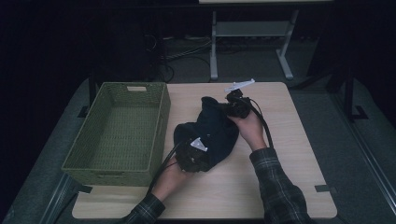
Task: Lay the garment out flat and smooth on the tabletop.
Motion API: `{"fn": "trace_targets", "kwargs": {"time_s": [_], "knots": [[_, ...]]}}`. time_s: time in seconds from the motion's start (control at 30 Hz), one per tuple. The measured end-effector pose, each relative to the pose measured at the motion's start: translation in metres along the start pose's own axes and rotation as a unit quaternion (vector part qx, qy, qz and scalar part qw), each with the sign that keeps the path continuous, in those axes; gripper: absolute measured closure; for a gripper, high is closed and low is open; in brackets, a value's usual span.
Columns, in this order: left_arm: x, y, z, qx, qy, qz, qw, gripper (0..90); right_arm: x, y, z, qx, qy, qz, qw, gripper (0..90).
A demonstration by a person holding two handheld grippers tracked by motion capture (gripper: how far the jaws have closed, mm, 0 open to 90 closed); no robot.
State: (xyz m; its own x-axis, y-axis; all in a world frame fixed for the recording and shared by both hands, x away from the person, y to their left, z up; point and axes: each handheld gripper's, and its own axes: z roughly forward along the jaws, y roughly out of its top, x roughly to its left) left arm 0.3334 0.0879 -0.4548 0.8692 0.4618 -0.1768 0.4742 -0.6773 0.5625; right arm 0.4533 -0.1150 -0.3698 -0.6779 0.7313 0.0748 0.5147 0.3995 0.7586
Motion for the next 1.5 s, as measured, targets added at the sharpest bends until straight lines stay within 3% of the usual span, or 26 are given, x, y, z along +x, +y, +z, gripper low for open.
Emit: {"fn": "trace_targets", "kwargs": {"time_s": [0.07,0.17,0.27,0.43,0.6,0.8,0.87,1.03,1.2,1.33,1.5], "knots": [[0.000,0.000,0.000,-0.002,-0.001,-0.004,1.0000,90.0,0.001,0.001,0.004,0.003,-0.001,-0.005,1.0000,80.7],[0.001,-0.001,0.000,-0.004,-0.004,-0.007,1.0000,90.0,0.003,0.000,0.001,-0.003,0.005,-0.004,1.0000,69.4],[0.003,-0.002,0.000,-0.008,-0.012,-0.015,0.9998,90.0,0.004,-0.002,-0.012,-0.024,0.007,0.000,0.9997,59.7],[0.003,-0.002,0.000,-0.011,-0.011,-0.016,0.9998,89.9,0.001,-0.016,-0.035,-0.032,0.002,0.005,0.9995,57.9],[0.001,0.002,-0.007,-0.022,-0.012,-0.017,0.9995,78.4,-0.001,-0.041,-0.046,-0.021,-0.004,0.005,0.9998,65.6],[-0.001,0.007,-0.028,-0.050,-0.005,-0.020,0.9985,72.2,-0.001,-0.074,-0.044,0.000,0.016,0.016,0.9997,89.8],[-0.001,0.008,-0.036,-0.061,0.001,-0.022,0.9979,72.8,0.001,-0.084,-0.040,0.005,0.026,0.021,0.9994,89.9],[0.004,0.006,-0.047,-0.074,0.023,-0.030,0.9965,89.2,0.011,-0.104,-0.023,0.024,0.049,0.028,0.9981,90.0],[0.003,0.007,-0.048,-0.079,0.037,-0.031,0.9957,90.0,0.026,-0.118,-0.012,0.036,0.065,0.024,0.9970,90.0],[0.003,0.007,-0.048,-0.082,0.045,-0.033,0.9951,89.9,0.036,-0.130,-0.004,0.059,0.056,0.007,0.9966,90.0],[0.003,0.007,-0.047,-0.080,0.051,-0.030,0.9951,89.9,0.031,-0.136,-0.005,0.065,0.048,0.008,0.9967,90.0]]}}
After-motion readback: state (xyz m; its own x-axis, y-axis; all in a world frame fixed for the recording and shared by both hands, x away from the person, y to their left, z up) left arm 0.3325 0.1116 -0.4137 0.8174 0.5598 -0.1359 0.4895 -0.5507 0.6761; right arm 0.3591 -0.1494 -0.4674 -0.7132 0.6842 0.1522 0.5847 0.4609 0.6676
